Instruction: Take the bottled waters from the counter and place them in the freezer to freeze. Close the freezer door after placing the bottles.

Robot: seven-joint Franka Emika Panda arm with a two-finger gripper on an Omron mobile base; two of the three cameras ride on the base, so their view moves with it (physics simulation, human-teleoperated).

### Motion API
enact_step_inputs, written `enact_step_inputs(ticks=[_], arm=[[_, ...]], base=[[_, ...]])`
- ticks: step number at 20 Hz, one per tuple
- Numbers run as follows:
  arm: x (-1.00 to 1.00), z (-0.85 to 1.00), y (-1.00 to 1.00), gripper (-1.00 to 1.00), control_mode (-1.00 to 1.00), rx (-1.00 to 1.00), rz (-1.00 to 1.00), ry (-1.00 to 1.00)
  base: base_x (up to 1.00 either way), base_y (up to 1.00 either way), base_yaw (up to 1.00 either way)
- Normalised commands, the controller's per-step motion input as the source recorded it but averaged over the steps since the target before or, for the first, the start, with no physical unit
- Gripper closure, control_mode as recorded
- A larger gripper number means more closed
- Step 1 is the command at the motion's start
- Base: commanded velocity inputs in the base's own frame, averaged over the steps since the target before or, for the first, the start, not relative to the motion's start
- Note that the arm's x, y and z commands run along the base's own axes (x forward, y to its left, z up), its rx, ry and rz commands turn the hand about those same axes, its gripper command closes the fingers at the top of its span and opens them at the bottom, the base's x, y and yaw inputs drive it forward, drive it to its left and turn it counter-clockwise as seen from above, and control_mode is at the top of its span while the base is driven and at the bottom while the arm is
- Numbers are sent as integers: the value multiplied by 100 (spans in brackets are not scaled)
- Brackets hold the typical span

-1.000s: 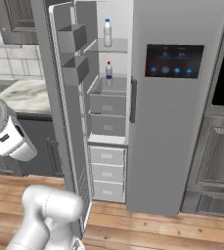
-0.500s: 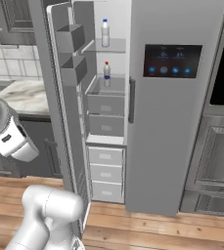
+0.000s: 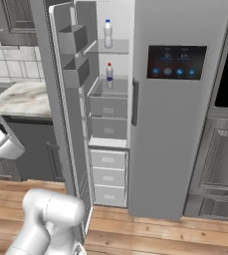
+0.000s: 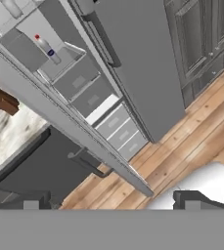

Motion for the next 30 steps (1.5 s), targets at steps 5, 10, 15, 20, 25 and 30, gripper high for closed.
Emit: enact_step_inputs(ticks=[5,10,15,20,25,30], arm=[[1,10,82,-100,-100,-28,0,-7],[-1,14,79,-100,-100,-35,0,-16],[54,0,21,-100,-100,-22,-4,-4],[61,-1,4,-100,-100,-25,-5,-5],[27,-1,6,-100,-100,-25,-17,-18],[11,-1,23,-100,-100,-7,-29,-12]], base=[[0,0,0],[0,0,0],[0,0,0],[0,0,0],[0,0,0],[0,0,0]])
